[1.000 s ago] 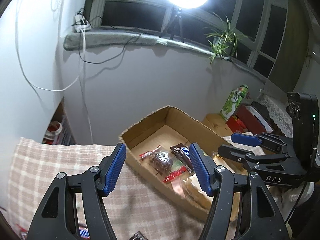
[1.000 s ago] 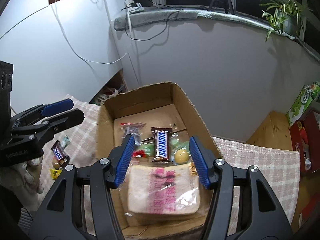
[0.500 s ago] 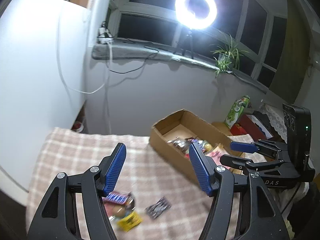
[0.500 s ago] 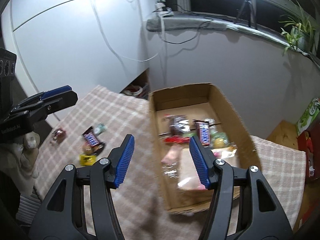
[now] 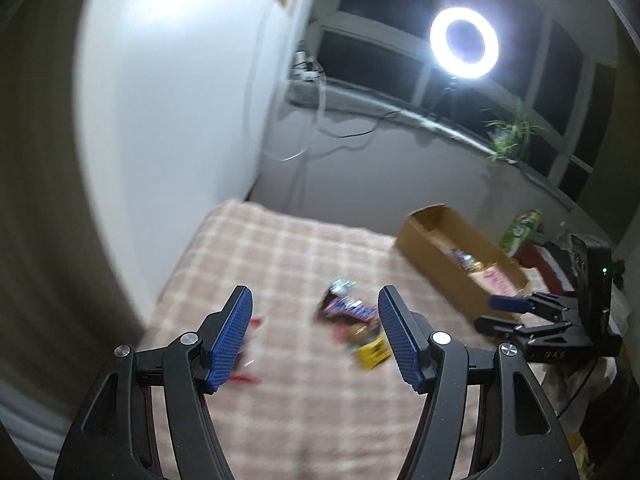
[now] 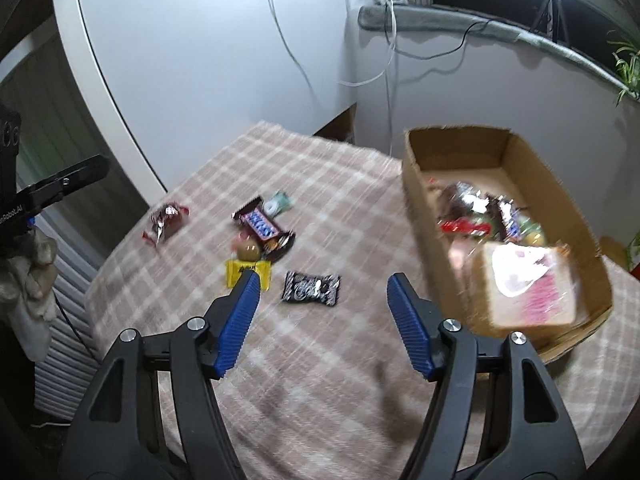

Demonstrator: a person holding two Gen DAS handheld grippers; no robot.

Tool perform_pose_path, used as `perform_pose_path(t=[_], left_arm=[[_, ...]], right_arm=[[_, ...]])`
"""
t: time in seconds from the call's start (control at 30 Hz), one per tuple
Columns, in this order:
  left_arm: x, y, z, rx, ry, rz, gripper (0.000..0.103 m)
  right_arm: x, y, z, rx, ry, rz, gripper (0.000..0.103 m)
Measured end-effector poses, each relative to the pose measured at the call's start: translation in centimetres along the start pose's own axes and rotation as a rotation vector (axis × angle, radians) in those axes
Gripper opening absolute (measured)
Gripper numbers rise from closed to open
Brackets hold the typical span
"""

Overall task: Organize snacks
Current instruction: 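Move both open grippers back over the remaining snacks, then grasp the red-wrapped pastry with the left gripper while the right gripper grasps the black candy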

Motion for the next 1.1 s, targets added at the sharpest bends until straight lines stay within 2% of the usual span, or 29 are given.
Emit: perform_pose_path(t=[0.17,0.33,0.53,1.0,1.1], left_arm=[[-0.9,2.6,3.2,0.058,0.058,-0.03,0.065],[-2.5,3.3,5.1,0.061,0.098,-0.04,0.065],[-4.5,3.7,5.9,0.047,0.132,-0.055,0.065],[-7.9,4.2,6.8,0.023,0.202,-0.069,0.065],[-8.6,4.5,7.2,0.037,0.216,-0.075,0.065]], right_arm=[[-1.9,-0.2,1.2,-0.026,0.035,0.005,0.069],[-3.7,-0.4,1.8,-0.015,0.046,0.059,0.069],[-6.1,-0.5,2.1,-0.03,0.074,0.079,0.078],[-9.7,0.0,2.0,0.032,0.101,0.178,0.078],[-9.7,0.3,2.0,0.046,0.099,0.182,0.07]])
Point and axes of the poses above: each gripper's, at about its wrist camera, not at the fingertips, and x roughly against the way its jaws point, y to its left, z to its underside, the point moved 8 cm from there along -x, roughly the way its jaws point, and after that the axes turned 14 degrees about -x, right-handed, at the moved point
